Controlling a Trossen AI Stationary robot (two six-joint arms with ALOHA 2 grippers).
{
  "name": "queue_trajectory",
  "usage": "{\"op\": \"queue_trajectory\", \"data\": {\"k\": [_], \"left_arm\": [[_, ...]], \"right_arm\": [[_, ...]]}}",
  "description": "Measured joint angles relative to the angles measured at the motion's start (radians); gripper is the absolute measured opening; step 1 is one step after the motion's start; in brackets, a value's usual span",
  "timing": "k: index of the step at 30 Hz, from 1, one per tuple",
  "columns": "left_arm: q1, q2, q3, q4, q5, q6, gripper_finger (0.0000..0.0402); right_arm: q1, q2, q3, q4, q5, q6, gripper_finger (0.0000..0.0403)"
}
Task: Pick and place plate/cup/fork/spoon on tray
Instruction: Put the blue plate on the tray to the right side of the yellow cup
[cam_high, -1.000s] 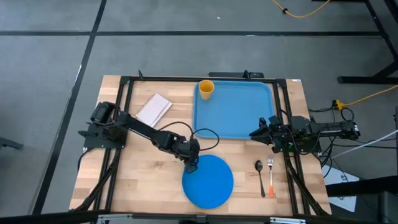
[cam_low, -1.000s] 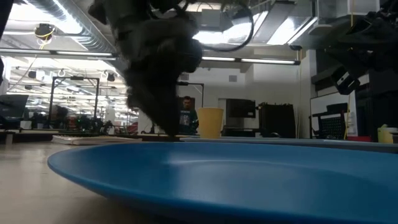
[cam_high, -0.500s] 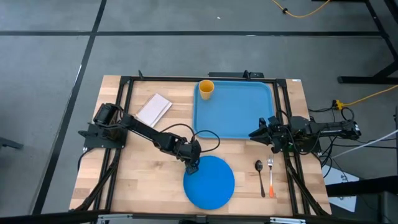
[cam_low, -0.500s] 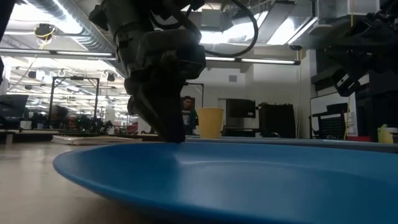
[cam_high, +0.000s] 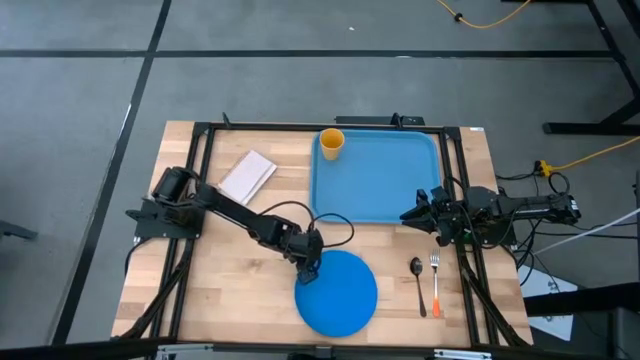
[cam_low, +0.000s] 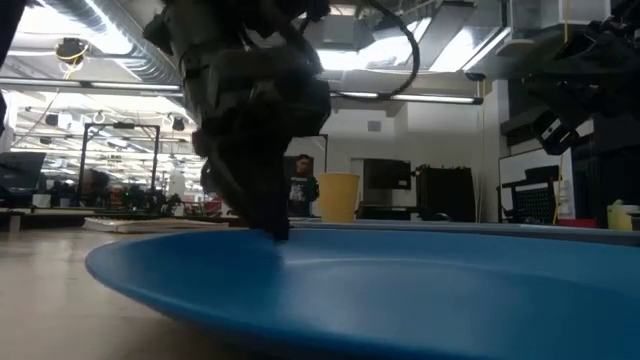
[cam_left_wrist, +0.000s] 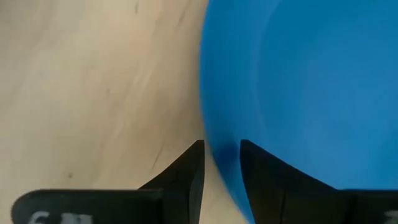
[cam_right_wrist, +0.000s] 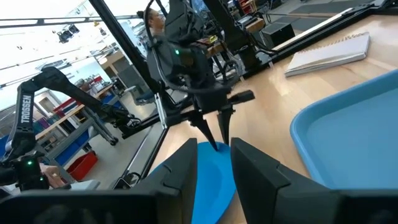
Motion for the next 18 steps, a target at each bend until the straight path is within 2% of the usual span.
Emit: {"op": "queue_trajectory", "data": {"k": [9,15,18], "left_arm": [[0.001,0.041,0.002,0.059,0.019,0.001,0.0087],[0.006,0.044,0.026,0.061,0.025,0.002,0.0017],[0.011,0.044,0.052,0.059,0.037,0.004,0.0008]], "right_arm": [[0.0,0.0,0.0,0.0,0.0,0.0,0.0102],[0.0,0.0,0.0,0.0,0.0,0.0,0.0102],[0.0,0.0,0.0,0.0,0.0,0.0,0.0102]]}}
